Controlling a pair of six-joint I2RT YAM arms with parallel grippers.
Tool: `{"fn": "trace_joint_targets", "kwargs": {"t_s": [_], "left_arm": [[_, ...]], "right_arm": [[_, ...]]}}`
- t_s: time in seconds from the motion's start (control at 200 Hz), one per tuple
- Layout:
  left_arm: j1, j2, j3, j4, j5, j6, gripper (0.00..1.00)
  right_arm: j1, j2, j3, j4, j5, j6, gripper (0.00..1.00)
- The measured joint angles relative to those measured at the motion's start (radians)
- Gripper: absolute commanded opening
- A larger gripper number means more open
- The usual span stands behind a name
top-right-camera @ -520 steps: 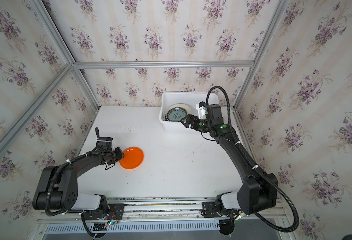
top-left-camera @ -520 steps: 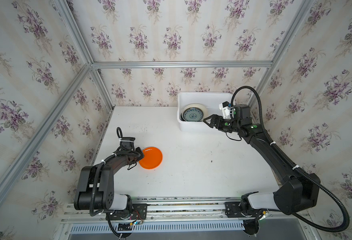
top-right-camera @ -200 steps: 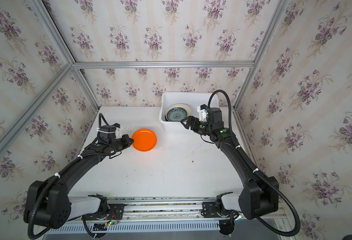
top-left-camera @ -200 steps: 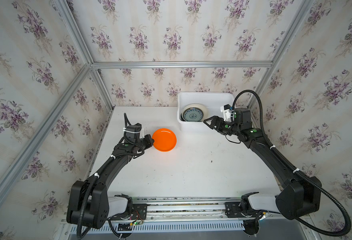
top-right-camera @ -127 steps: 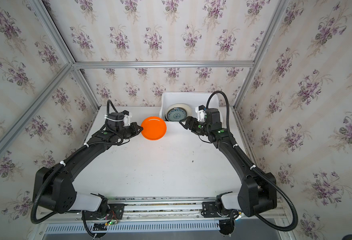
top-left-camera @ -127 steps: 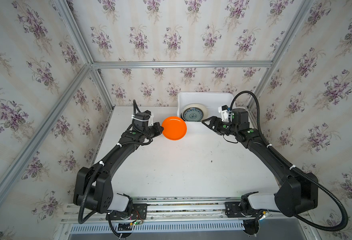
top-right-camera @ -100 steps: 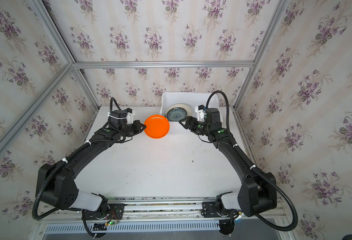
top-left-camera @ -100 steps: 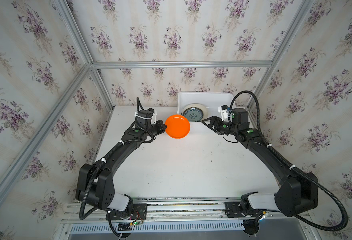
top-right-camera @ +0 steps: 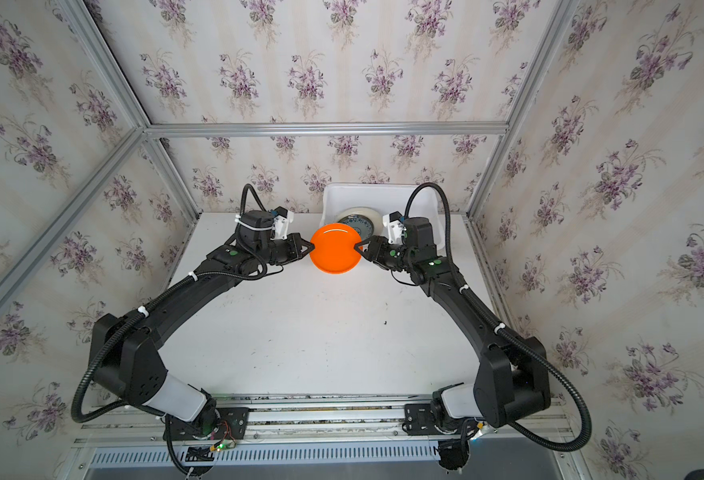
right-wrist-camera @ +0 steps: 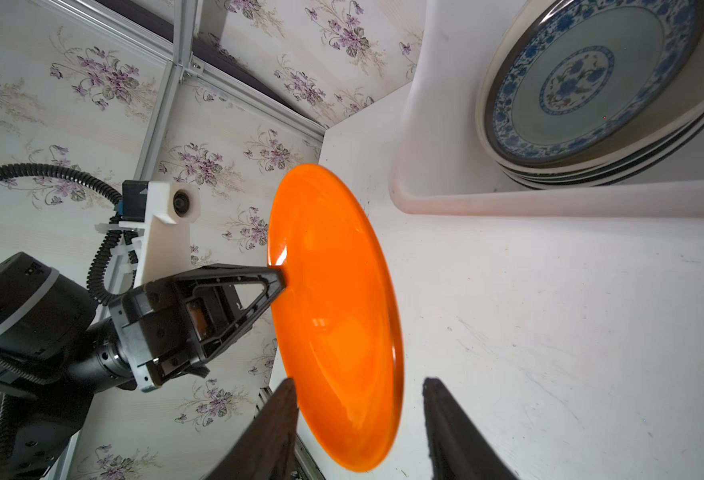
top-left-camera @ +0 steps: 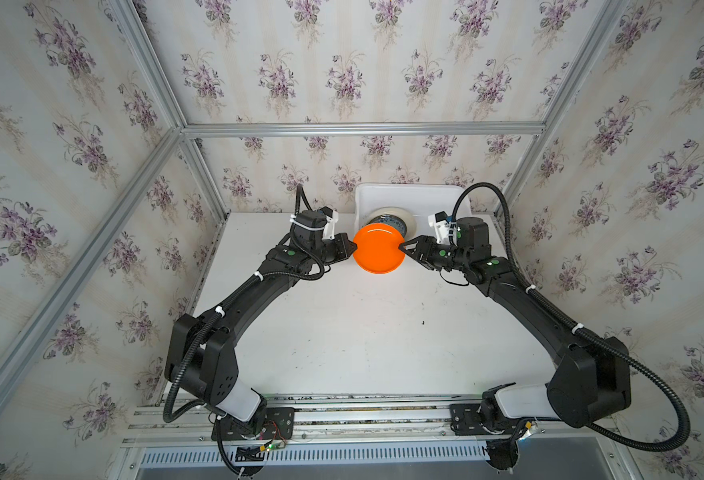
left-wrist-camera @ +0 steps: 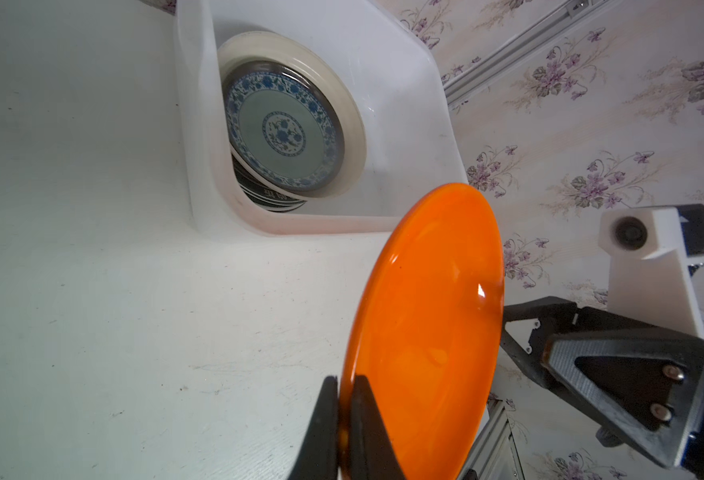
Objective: Place the plates into the plastic bin on the countertop
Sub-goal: 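Close the right gripper on the orange plate's rim beside the left gripper, then carry the orange plate into the bin with the right gripper while the left gripper releases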
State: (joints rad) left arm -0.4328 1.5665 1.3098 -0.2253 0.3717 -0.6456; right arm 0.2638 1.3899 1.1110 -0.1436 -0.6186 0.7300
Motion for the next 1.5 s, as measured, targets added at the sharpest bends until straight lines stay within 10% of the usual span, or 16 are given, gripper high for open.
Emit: {"fn": "trace_joint_targets", "kwargs": {"t_s": [0.315, 0.58, 0.87, 1.129, 1.499], "left_arm": [[-0.026, -0.002, 0.01, 0.008, 0.018, -0.014, 0.0], [-0.03, 0.023, 0.023, 0.017, 0.04, -0.02, 0.0], [-0.032, 0.039, 0.023, 0.028, 0.049, 0.014, 0.64], [0.0, 0.01, -0.009, 0.074, 0.068, 0.048, 0.99], [0.068, -0.053, -0.103, 0.158, 0.079, 0.054, 0.99]], "right_arm": [[0.001, 0.013, 0.0, 0.004, 0.0, 0.0, 0.39], [0.002, 0.023, 0.001, 0.006, 0.013, 0.002, 0.0], [0.006, 0.04, 0.021, -0.021, 0.019, -0.013, 0.0], [0.006, 0.06, 0.06, -0.061, 0.05, -0.035, 0.0], [-0.026, 0.147, 0.184, -0.105, 0.095, -0.101, 0.0]]}}
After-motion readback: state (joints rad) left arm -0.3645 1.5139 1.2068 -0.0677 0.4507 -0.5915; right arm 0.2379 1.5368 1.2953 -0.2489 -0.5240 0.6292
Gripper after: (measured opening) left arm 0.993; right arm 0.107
